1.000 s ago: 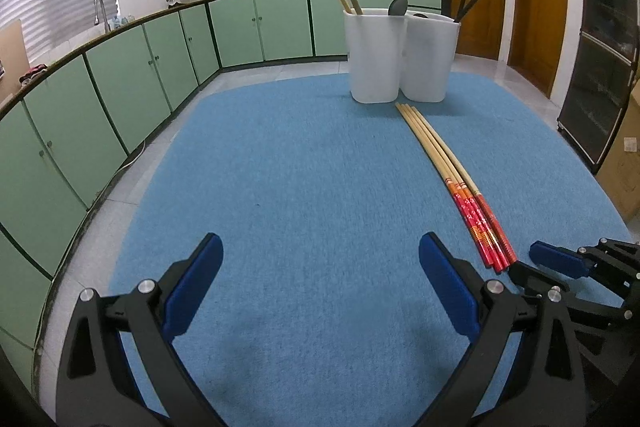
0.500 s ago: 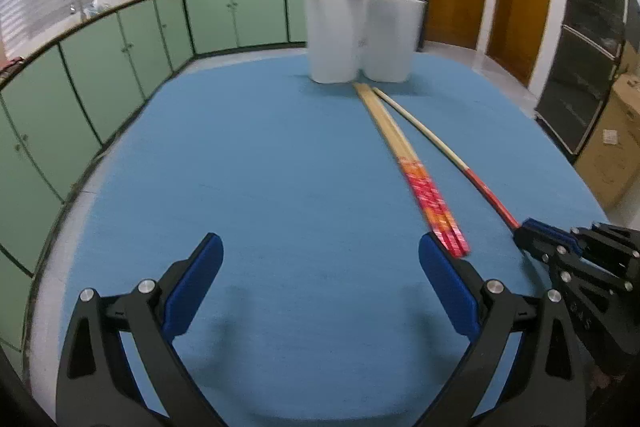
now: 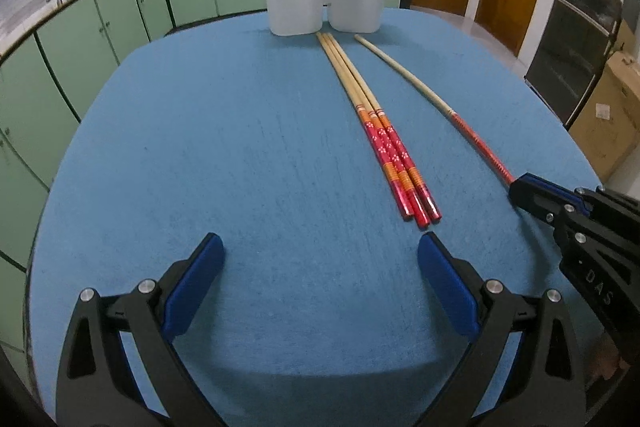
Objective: Organize utensils
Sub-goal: 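Grasp a red-patterned chopstick with the right tool while the left grasps another, then lift both red-patterned chopsticks and lower them into the white holder, then open both tools to release the chopsticks and withdraw from the holder, then move both tools down toward the last two red-patterned chopsticks, then grasp a red-patterned chopstick with the right tool while the left grasps the other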
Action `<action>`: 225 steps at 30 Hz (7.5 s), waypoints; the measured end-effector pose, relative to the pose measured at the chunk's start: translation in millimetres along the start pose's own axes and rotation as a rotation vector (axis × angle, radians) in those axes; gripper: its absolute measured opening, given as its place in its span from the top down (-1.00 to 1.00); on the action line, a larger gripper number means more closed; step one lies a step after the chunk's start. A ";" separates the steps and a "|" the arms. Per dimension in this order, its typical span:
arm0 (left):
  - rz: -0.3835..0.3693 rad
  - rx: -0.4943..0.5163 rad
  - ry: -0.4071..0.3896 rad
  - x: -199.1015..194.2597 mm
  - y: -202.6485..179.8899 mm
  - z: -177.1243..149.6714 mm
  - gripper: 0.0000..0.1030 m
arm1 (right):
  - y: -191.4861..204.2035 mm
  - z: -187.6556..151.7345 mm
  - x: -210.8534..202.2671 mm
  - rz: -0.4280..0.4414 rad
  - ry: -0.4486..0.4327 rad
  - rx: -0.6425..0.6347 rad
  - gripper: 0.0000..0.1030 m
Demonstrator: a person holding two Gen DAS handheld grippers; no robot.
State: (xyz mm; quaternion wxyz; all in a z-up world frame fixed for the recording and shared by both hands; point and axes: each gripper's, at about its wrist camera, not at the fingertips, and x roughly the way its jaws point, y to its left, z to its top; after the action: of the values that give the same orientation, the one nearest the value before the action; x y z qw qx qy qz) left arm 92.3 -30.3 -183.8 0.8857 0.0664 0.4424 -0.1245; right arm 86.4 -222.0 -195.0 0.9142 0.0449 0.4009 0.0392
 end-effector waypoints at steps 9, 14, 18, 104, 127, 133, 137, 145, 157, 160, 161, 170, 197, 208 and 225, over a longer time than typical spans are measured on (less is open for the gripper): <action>0.019 -0.020 0.010 1.5 1.9 4.6 -0.84 | -3.3 -0.3 0.9 0.021 0.007 0.022 0.89; 0.013 -0.019 0.014 4.1 -1.3 7.5 -0.85 | -2.6 0.1 1.6 0.024 0.009 0.024 0.89; 0.010 -0.019 0.015 5.8 -7.9 9.6 -0.84 | -2.4 0.4 1.9 0.024 0.010 0.026 0.89; -0.073 0.086 -0.659 -207.2 17.7 268.7 0.90 | 17.7 323.4 -163.1 0.134 -0.385 -0.244 0.89; -0.044 0.030 -0.531 -74.7 28.0 305.1 0.90 | 3.7 341.7 -36.3 0.082 -0.300 -0.191 0.89; -0.046 0.031 -0.458 -49.9 33.2 301.5 0.85 | 1.3 333.3 -12.9 0.067 -0.250 -0.190 0.89; -0.046 0.012 -0.428 -42.2 42.2 298.3 0.45 | -3.9 326.5 -4.2 0.060 -0.215 -0.183 0.83; -0.021 0.009 -0.501 -76.7 51.8 277.4 -0.35 | -25.2 314.4 -41.5 0.037 -0.308 -0.118 -0.22; 0.050 -0.024 -0.540 -124.4 45.8 178.1 -0.82 | -28.7 205.1 -96.3 0.022 -0.375 -0.053 -0.77; 0.087 -0.017 -0.492 -117.9 45.0 146.3 -0.83 | -27.8 168.8 -90.7 0.031 -0.326 -0.021 -0.77; 0.100 -0.014 -0.469 -113.4 45.3 135.2 -0.83 | -26.6 157.8 -87.7 0.027 -0.309 -0.013 -0.77; 0.154 -0.027 -0.257 -65.6 60.8 55.4 -0.83 | -9.4 76.8 -42.0 0.015 -0.124 -0.005 -0.77; 0.155 -0.061 -0.128 -37.3 70.5 11.0 -0.83 | 47.0 11.4 16.0 -0.005 0.054 -0.094 -0.19; 0.152 -0.075 -0.130 -36.9 72.5 12.4 -0.83 | 60.5 12.2 16.8 0.001 0.039 -0.112 0.46; 0.114 -0.074 -0.123 -34.9 53.0 11.8 -0.83 | 36.7 -1.1 4.7 0.010 0.025 0.001 0.89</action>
State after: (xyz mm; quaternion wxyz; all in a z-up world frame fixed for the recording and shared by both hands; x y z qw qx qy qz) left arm 96.0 23.5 -148.4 0.9186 0.0509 0.3870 -0.0612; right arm 87.5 -185.1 -195.0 0.9089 0.0469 0.4120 0.0443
